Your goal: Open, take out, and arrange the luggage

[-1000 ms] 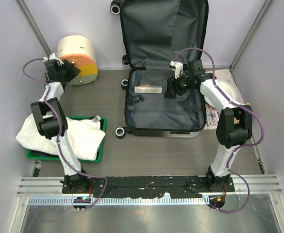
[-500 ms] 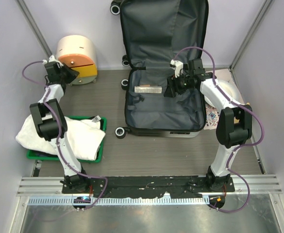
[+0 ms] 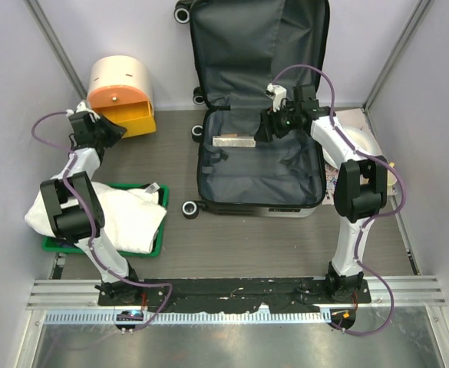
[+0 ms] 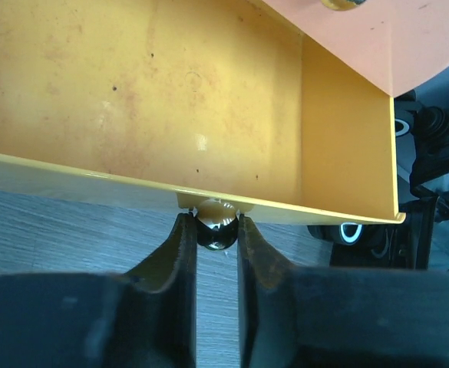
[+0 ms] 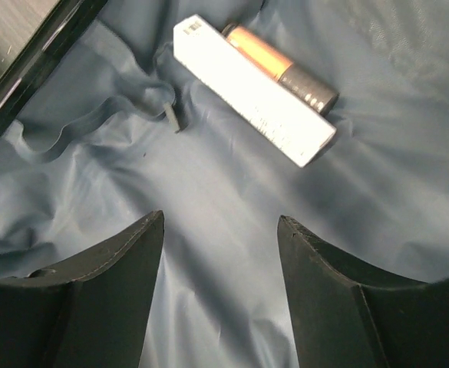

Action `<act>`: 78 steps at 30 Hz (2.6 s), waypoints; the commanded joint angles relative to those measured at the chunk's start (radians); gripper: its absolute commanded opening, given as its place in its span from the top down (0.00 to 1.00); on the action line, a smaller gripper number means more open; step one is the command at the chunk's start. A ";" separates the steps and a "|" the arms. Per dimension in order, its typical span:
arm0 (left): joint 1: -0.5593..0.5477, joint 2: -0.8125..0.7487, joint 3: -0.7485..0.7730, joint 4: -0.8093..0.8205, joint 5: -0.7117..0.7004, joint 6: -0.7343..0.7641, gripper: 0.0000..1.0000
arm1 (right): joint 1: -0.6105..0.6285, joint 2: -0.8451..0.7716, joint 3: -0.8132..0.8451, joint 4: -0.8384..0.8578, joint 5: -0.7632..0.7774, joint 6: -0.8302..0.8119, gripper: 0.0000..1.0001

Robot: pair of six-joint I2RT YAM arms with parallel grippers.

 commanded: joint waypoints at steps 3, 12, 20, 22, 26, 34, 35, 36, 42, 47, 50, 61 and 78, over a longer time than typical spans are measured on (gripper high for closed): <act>0.008 -0.073 -0.008 -0.009 0.031 -0.007 0.52 | 0.004 0.115 0.159 0.074 0.019 0.004 0.32; 0.011 -0.220 -0.051 -0.048 0.104 0.090 0.23 | 0.071 0.318 0.326 0.063 0.097 -0.229 0.28; 0.011 -0.360 -0.100 -0.070 0.147 0.139 0.23 | 0.112 0.408 0.337 0.074 0.179 -0.392 0.22; 0.011 -0.387 -0.105 -0.076 0.150 0.148 0.23 | 0.120 0.433 0.352 0.075 0.191 -0.409 0.22; 0.013 -0.423 -0.114 -0.076 0.152 0.165 0.23 | 0.123 0.465 0.360 0.115 0.276 -0.397 0.28; 0.013 -0.444 -0.122 -0.096 0.153 0.178 0.24 | 0.122 0.356 0.224 0.137 0.219 -0.453 0.64; 0.013 -0.441 -0.120 -0.095 0.155 0.178 0.24 | 0.122 0.338 0.204 0.143 0.217 -0.463 0.69; 0.011 -0.440 -0.117 -0.090 0.161 0.178 0.24 | 0.122 0.307 0.189 0.153 0.231 -0.470 0.70; 0.004 -0.429 -0.093 -0.084 0.172 0.210 0.23 | 0.132 0.313 0.164 0.128 0.315 -0.587 0.45; 0.004 -0.435 -0.068 -0.059 0.163 0.213 0.23 | 0.143 0.387 0.262 0.046 0.340 -0.616 0.51; 0.002 -0.453 -0.053 -0.062 0.163 0.231 0.23 | 0.142 0.366 0.259 0.034 0.341 -0.618 0.66; -0.114 -0.453 0.061 -0.236 0.230 0.458 0.23 | 0.142 0.109 0.133 0.065 0.217 -0.536 0.99; -0.346 -0.453 0.087 -0.634 0.641 1.318 0.16 | 0.257 -0.349 -0.327 0.229 0.034 -0.849 0.99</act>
